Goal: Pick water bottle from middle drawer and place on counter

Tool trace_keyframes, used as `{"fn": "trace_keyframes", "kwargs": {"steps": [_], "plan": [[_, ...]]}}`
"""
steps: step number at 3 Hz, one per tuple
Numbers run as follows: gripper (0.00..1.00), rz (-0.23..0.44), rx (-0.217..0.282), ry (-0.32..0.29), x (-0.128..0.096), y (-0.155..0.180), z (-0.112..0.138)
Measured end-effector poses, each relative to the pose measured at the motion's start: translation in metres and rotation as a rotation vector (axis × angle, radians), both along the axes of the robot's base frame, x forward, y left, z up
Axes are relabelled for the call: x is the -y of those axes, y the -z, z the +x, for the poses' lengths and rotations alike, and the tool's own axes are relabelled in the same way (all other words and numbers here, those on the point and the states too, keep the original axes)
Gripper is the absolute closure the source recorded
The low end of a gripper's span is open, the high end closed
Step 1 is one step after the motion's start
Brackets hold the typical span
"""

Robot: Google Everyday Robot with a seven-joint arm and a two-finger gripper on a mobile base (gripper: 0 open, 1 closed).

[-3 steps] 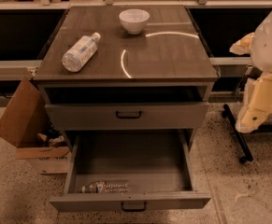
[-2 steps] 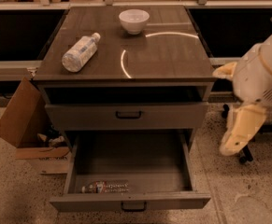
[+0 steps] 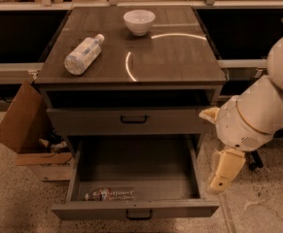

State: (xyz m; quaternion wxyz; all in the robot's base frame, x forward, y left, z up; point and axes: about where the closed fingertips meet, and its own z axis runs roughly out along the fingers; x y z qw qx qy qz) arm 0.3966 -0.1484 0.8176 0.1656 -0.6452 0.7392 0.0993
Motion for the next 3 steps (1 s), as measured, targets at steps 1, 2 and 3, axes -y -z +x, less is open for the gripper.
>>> {"fn": "trace_keyframes", "kwargs": {"steps": [1,2,3], "plan": [[0.00,-0.002,0.014,0.001,0.001,-0.008,0.003],[0.00,0.013,-0.001,0.002,-0.002,0.003,0.003],[0.00,0.031,-0.036,-0.013,-0.020,0.032,0.003]]}}
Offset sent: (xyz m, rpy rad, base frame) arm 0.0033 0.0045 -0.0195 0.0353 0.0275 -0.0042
